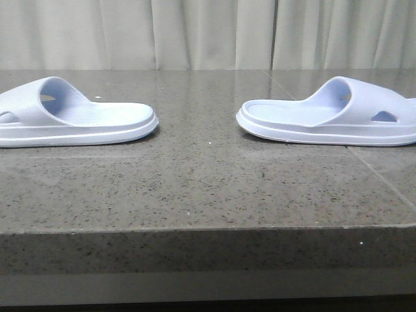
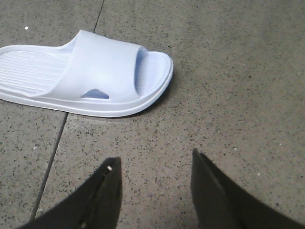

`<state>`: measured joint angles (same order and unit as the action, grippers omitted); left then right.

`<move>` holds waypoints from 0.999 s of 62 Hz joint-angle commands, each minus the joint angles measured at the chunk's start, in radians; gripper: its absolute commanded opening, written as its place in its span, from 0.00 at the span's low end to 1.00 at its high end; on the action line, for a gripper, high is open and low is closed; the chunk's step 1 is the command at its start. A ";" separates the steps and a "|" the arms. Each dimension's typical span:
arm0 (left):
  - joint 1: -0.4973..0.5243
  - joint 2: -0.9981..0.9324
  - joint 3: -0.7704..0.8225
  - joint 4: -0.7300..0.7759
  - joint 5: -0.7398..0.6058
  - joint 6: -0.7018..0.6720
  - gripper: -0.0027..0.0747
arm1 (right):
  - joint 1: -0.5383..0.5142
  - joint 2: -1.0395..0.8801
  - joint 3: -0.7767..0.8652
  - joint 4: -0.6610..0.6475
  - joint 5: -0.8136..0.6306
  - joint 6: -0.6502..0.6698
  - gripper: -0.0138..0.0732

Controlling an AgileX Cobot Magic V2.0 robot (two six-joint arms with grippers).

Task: Insert blue slippers together front up

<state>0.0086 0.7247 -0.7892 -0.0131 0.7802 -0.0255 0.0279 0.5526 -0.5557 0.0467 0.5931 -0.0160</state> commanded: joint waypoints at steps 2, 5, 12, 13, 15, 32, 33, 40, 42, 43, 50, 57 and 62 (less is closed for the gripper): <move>-0.002 0.084 -0.070 0.004 0.000 -0.006 0.67 | -0.006 0.009 -0.031 -0.004 -0.061 -0.002 0.59; -0.002 0.123 -0.086 0.004 0.029 -0.006 0.67 | -0.006 0.009 -0.031 -0.004 -0.061 -0.002 0.59; -0.002 0.219 -0.129 0.002 0.081 -0.006 0.67 | -0.006 0.009 -0.031 -0.004 -0.061 -0.002 0.59; -0.002 0.237 -0.135 0.002 0.084 -0.006 0.67 | -0.006 0.009 -0.031 -0.004 -0.061 -0.002 0.59; 0.005 0.259 -0.145 -0.003 0.086 -0.006 0.67 | -0.006 0.009 -0.031 -0.004 -0.061 -0.002 0.59; 0.199 0.447 -0.190 -0.377 0.038 0.274 0.67 | -0.006 0.009 -0.031 -0.004 -0.062 -0.002 0.59; 0.212 0.458 -0.190 -0.407 0.035 0.297 0.67 | -0.006 0.009 -0.031 -0.004 -0.062 -0.002 0.59; 0.318 0.546 -0.191 -0.633 0.039 0.477 0.67 | -0.006 0.009 -0.031 -0.004 -0.063 -0.002 0.59; 0.344 0.572 -0.191 -0.698 0.047 0.530 0.67 | -0.006 0.009 -0.031 -0.004 -0.064 -0.002 0.59; 0.353 0.587 -0.191 -0.735 0.054 0.562 0.67 | -0.006 0.009 -0.031 -0.004 -0.064 -0.002 0.59; 0.399 0.663 -0.191 -0.907 0.072 0.695 0.67 | -0.006 0.009 -0.031 -0.004 -0.072 -0.002 0.59; 0.403 0.743 -0.191 -1.029 0.086 0.786 0.67 | -0.006 0.009 -0.031 -0.004 -0.077 -0.002 0.59; 0.403 0.796 -0.191 -1.102 0.107 0.836 0.67 | -0.006 0.009 -0.031 -0.004 -0.078 -0.002 0.59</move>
<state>0.4106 1.5046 -0.9486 -0.9793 0.8634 0.7450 0.0279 0.5526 -0.5557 0.0467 0.5919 -0.0160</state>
